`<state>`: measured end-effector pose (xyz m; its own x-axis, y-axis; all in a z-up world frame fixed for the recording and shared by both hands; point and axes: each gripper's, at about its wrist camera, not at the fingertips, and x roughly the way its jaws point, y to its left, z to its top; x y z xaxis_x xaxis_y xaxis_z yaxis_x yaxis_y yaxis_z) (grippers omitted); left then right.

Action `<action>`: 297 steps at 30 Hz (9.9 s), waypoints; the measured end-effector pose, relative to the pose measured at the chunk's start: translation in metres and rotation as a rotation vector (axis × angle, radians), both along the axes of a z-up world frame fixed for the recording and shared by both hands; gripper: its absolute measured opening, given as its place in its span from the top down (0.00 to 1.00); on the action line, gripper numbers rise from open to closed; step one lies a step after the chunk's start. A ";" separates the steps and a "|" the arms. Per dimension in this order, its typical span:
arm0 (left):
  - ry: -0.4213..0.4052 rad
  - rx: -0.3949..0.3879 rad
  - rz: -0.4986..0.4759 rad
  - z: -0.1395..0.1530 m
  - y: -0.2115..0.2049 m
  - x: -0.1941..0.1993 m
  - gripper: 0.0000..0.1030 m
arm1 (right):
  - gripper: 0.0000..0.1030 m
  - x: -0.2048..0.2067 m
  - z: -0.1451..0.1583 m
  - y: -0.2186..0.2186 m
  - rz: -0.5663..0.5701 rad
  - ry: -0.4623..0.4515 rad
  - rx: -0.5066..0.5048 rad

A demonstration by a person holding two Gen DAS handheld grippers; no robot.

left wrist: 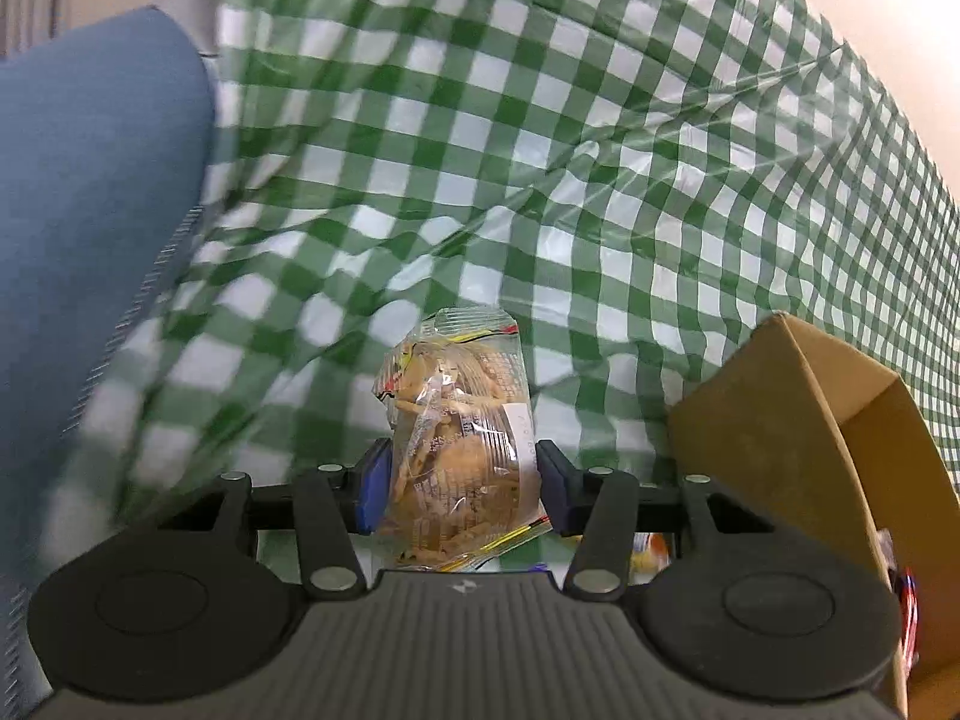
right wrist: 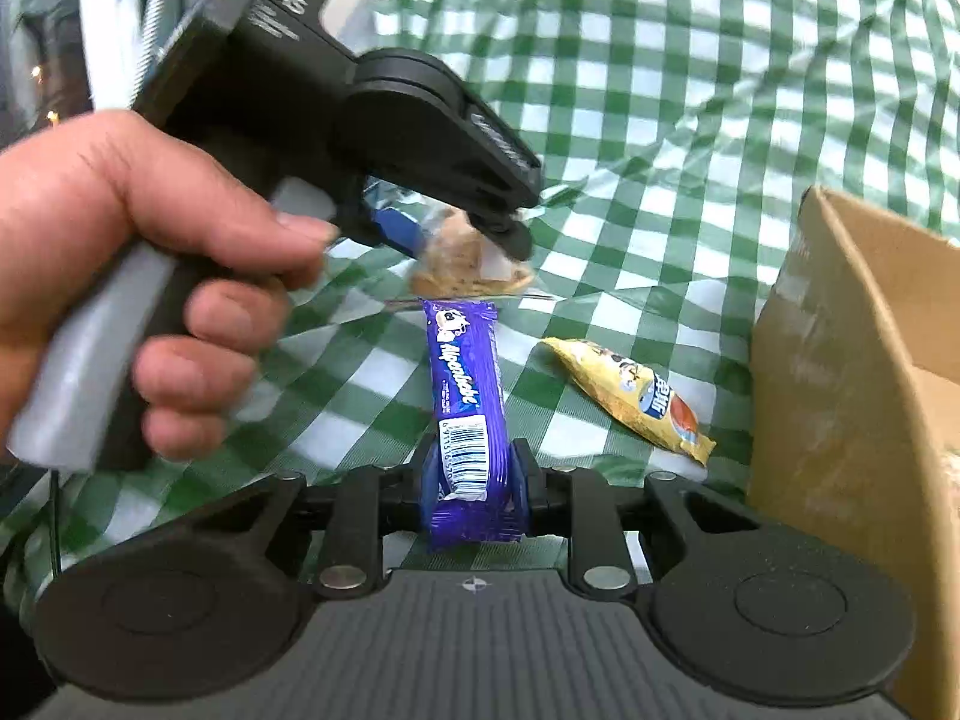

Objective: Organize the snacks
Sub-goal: 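Lift the cookie bag and purple bar slightly off the cloth with both tools, then carry the cookie bag and purple bar over the box with both tools, then open both tools to drop the cookie bag and purple bar into the box, then move both tools back toward the yellow packet and small red-gold bar, then grasp the small red-gold bar with the right tool while the left tool approaches the yellow packet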

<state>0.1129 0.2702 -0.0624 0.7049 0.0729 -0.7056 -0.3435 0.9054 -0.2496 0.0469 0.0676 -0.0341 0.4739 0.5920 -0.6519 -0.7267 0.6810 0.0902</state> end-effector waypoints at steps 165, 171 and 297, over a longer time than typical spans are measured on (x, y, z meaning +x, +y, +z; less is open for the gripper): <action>-0.340 0.120 -0.587 0.037 -0.277 0.000 0.47 | 0.84 0.045 0.087 -0.251 -0.572 -0.318 -0.008; -0.350 0.113 -0.587 0.039 -0.275 -0.007 0.47 | 0.84 0.046 0.086 -0.251 -0.568 -0.317 -0.009; -0.011 0.303 -0.479 -0.026 -0.092 0.054 0.34 | 0.82 -0.016 -0.022 -0.029 -0.099 0.181 -0.181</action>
